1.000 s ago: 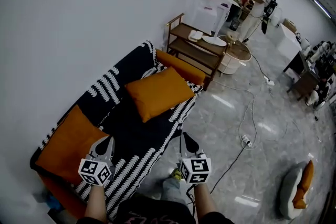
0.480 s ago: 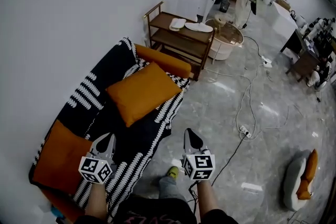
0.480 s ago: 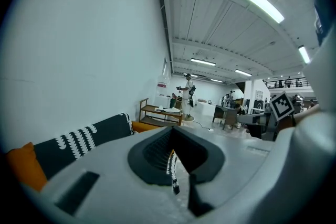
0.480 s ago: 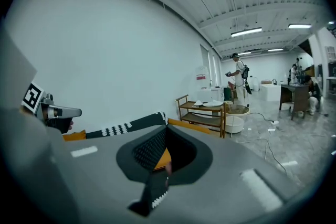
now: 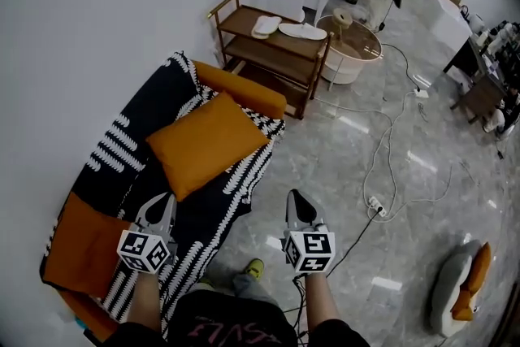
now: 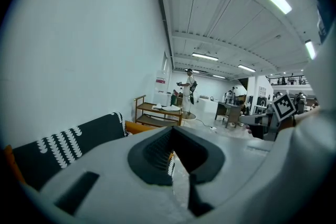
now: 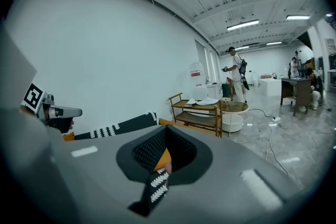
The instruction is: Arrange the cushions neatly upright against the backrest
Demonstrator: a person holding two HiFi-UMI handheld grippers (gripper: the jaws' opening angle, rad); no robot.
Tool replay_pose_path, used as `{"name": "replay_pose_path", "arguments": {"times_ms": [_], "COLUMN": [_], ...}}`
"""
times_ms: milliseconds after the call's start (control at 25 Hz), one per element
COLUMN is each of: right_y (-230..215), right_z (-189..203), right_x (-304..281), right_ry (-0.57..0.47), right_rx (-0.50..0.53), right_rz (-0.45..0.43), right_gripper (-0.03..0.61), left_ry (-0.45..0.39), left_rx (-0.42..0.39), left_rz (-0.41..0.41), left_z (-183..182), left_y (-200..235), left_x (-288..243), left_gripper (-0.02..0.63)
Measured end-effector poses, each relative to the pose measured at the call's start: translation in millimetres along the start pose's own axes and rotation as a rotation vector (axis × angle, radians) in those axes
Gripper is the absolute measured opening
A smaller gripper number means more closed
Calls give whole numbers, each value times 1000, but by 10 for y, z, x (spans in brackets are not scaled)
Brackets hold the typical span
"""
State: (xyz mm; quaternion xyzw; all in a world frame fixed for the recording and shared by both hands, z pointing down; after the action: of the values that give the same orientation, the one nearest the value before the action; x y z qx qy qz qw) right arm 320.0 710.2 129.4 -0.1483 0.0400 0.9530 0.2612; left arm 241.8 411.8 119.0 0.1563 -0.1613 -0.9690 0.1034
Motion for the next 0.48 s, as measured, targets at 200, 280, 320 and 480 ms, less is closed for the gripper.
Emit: {"name": "replay_pose_path", "arguments": {"times_ms": [200, 280, 320, 480], "right_y": [-272, -333, -357, -460], "right_z": [23, 27, 31, 42], "right_x": [-105, -186, -232, -416], "right_ry": [-10, -7, -4, 12], "right_rx": [-27, -31, -31, -20], "right_rz": [23, 24, 24, 22], "right_gripper": [12, 12, 12, 11], "left_ry": [12, 8, 9, 18], "left_rx": [-5, 8, 11, -4], "left_rz": [12, 10, 11, 13], "left_z": [2, -15, -22, -41], "left_y": [-80, -50, -36, 10], "left_x": [-297, -416, -477, -711], "left_gripper": [2, 2, 2, 2]}}
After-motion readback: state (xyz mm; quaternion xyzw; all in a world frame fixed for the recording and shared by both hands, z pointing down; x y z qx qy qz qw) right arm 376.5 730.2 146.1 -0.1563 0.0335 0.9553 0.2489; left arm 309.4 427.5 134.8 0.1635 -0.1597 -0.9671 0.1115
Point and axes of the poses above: the fingertips, and each gripper's own axes: x backward along the fingers, y to its left, z out of its underside, the point moved 2 cm from there along x, backward along the fingers, and after that the axes turned 9 degrees about x, right-handed, at the moved point
